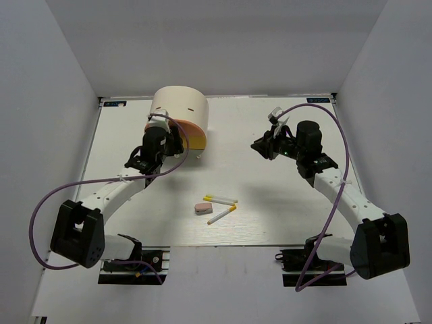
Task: Sort the stationery into containers
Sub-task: Open the drawer
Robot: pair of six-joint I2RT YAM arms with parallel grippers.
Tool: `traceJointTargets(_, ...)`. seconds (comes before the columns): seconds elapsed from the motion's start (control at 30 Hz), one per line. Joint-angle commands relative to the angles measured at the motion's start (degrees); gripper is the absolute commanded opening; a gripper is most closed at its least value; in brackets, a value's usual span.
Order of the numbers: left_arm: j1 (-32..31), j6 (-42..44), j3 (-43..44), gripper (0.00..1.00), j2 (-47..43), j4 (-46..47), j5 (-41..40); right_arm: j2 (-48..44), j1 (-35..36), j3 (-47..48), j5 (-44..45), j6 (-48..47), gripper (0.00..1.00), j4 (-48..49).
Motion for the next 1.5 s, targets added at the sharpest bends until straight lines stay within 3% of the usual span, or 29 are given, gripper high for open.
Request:
traceJointTargets(0.0, 1.0, 1.9, -1.2, 0.7, 0.0, 3.5, 2.6, -0.6, -0.4, 0.3, 0.2, -0.3, 0.28, 2.5)
traceJointTargets(0.5, 2.6, 2.4, -1.2, 0.62, 3.2, 5.6, 5.8, -0.3, -0.4, 0.6, 0.4, -0.8, 0.28, 2.2)
traceJointTargets(0.93, 2.6, 2.4, -0.6, 0.46, 3.8, 6.1, 5.8, -0.5, -0.6, 0.3, 0.3, -0.7, 0.28, 2.3)
traceJointTargets(1.07, 2.6, 2.4, -0.1, 0.44, 3.8, 6.1, 5.8, -0.7, -0.6, 0.0, 0.2, -0.8, 0.28, 2.3)
traceJointTargets(1.23, 2.6, 2.4, 0.4, 0.36, 3.8, 6.1, 5.8, -0.8, -0.7, -0.1, 0.2, -0.9, 0.28, 2.3)
traceJointTargets(1.33, 2.6, 2.4, 0.9, 0.19, 3.8, 6.1, 5.1, -0.8, -0.6, -0.2, 0.2, -0.8, 0.28, 2.3)
traceJointTargets(1.47, 2.6, 2.4, 0.9, 0.16, 3.8, 5.6, 5.7, -0.9, -0.7, -0.5, 0.1, -0.8, 0.28, 2.3)
